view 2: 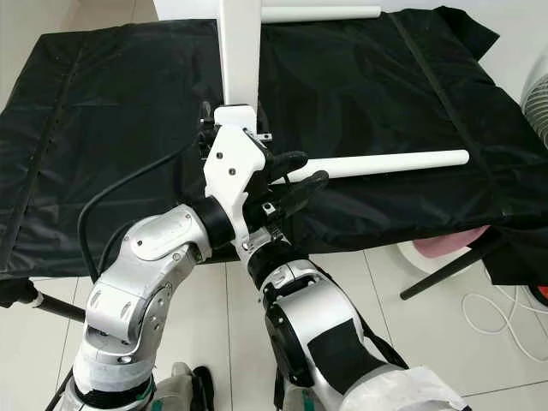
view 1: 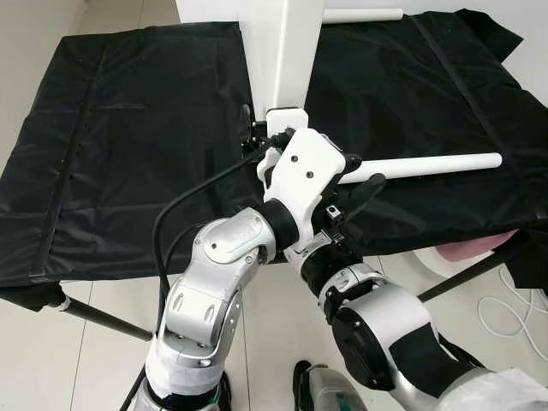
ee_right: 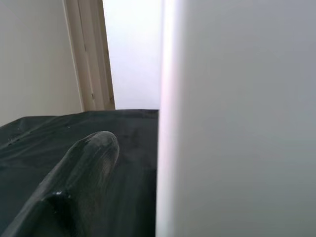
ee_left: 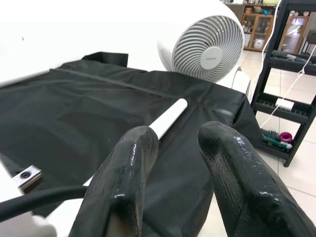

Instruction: Building children table

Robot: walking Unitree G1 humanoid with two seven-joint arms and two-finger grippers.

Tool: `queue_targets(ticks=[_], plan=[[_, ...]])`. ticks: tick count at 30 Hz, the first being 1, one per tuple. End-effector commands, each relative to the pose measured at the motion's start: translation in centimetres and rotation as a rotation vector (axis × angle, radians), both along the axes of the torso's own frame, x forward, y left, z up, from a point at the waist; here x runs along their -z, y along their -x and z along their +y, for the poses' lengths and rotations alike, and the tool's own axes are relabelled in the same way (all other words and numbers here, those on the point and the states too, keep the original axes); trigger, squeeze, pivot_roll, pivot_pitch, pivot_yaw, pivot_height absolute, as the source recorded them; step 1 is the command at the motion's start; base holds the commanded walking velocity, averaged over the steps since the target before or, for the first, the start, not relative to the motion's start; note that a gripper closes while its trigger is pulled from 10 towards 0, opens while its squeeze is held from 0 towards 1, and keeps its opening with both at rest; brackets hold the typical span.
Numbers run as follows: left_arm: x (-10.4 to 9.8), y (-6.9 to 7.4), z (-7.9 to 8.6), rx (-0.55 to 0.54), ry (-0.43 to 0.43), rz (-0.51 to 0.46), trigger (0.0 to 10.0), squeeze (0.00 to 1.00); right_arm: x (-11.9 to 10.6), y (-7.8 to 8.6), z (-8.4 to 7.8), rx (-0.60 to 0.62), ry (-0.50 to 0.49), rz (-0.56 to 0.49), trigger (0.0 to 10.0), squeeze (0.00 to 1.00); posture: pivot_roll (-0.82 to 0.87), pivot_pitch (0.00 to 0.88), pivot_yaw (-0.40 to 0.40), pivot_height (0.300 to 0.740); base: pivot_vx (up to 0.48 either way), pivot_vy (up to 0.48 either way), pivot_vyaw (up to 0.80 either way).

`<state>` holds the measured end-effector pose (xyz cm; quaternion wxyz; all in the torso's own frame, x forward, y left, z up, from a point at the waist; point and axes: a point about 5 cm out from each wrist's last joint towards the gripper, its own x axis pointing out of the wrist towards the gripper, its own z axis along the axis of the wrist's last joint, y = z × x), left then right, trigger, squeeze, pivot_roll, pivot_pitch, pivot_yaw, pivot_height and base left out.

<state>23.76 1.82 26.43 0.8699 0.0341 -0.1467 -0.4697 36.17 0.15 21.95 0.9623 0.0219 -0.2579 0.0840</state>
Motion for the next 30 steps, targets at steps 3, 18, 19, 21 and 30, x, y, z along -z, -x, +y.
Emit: queue_targets(ticks=[3, 18, 19, 21, 30], plan=[[0.0, 0.0, 0.3, -0.065, 0.022, 0.012, 10.0, 0.00, 2.0, 2.6, 3.6, -0.102, -0.077, 0.064, 10.0, 0.00, 0.02, 0.195, 0.039, 0.740, 0.000, 0.000, 0.00], [-0.3, -0.2, 0.6, -0.071, 0.021, -0.007, 10.0, 0.00, 3.3, 4.2, 2.4, -0.117, -0.026, 0.014, 10.0, 0.00, 0.02, 0.211, 0.022, 0.740, 0.000, 0.000, 0.00], [-0.4, 0.0, 0.6, -0.056, 0.020, -0.013, 10.0, 0.00, 3.6, 4.3, 2.3, -0.111, -0.021, 0.027, 10.0, 0.00, 0.01, 0.211, 0.023, 0.740, 0.000, 0.000, 0.00], [-0.4, 0.3, 0.6, -0.035, 0.016, -0.018, 10.0, 0.00, 3.9, 4.2, 2.1, -0.105, -0.016, 0.037, 10.0, 0.00, 0.01, 0.210, 0.025, 0.740, 0.000, 0.000, 0.00], [0.8, 2.7, 2.0, 0.093, -0.032, 0.026, 10.0, 0.00, 3.8, 4.0, 1.4, -0.082, 0.000, 0.049, 10.0, 0.00, 0.02, 0.212, 0.020, 0.740, 0.000, 0.000, 0.00]])
